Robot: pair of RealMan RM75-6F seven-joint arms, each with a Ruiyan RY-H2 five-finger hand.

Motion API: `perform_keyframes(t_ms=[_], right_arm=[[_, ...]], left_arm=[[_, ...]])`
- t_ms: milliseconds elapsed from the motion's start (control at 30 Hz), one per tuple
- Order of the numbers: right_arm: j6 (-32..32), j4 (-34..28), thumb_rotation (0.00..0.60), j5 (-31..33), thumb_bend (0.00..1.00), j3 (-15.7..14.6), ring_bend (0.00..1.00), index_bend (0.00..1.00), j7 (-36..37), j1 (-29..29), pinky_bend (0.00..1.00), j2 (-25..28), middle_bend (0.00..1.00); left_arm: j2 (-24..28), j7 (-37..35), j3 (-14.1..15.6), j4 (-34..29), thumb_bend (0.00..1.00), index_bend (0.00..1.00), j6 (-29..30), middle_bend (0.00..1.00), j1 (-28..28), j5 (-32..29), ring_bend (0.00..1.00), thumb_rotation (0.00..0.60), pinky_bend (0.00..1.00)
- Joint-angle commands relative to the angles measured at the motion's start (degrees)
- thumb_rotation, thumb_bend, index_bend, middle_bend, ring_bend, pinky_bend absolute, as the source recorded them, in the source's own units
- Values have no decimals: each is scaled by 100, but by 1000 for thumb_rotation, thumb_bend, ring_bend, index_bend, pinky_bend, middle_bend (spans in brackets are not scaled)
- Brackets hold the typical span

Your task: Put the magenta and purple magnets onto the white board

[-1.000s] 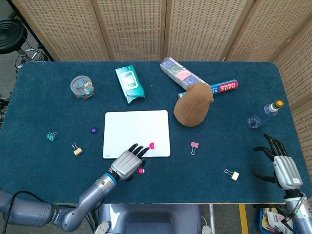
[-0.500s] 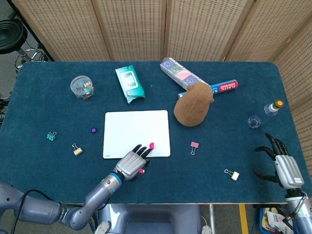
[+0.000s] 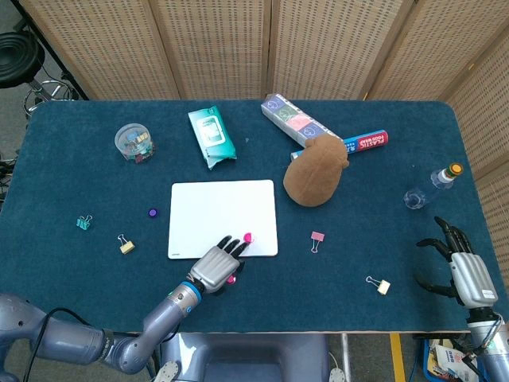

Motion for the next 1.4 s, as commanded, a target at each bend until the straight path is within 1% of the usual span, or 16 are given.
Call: perform_keyframes(t_ms=[33,133,233,300,367,500,567,867,1067,1200,1267,1300,1400], right_arm=[[7,2,600,2,228,9,0,334,10,-6,0,3,0],[9,3,600,-1,228,13,0,334,25,-11,0,7,0],[13,8,600,-6,228,18,0,334,37,-15,0,10,0],[12,11,600,-7,228,21,0,334,47,-17,0,11,0],[11,15,600,-3,229,26,0,334,63,-20,0,15,0],[11,18,600,-13,229,30,0,334,82,-24,0,22,0],[7,19,600,-13,229,33,0,334,82,-24,0,22,0],[-15,14,600,-10,229,42,0,336,81,-26,0,25,0],[-21,7,600,-13,228,44,0,336,81,-29,0,29,0],[-39,3,600,-17,230,39,0,337,79,-28,0,27,0],[-58,8,600,-6,229,41,0,343,80,-24,0,24,0],[-78,15,600,3,229,41,0,345,86,-19,0,22,0],[-98,26,600,14,229,46,0,350,101,-14,0,21,0]], left_arm=[[-26,22,13,17,224,462,40,0,-20,-41,0,600,0],[-45,39,20,25,229,480,64,0,-36,-64,0,600,0],[-65,41,27,37,241,530,73,0,-53,-79,0,600,0],[-73,34,30,43,270,574,82,0,-57,-85,0,600,0],[-73,45,46,47,298,587,94,0,-65,-101,0,600,0],[-59,90,70,42,374,594,143,0,-82,-131,0,600,0],[-58,102,77,35,386,597,151,0,-91,-148,0,600,0],[106,-29,29,-86,405,605,211,0,-79,-57,0,600,0],[264,-101,-23,-169,409,612,178,0,-98,-102,0,600,0],[546,-513,-321,-265,409,612,-8,0,-112,-256,0,600,0],[635,-619,-397,-258,409,612,-78,0,-131,-294,0,600,0],[700,-705,-487,-215,409,612,-104,0,-149,-357,0,600,0],[795,-835,-621,-65,415,612,-242,0,-226,-550,0,600,0]])
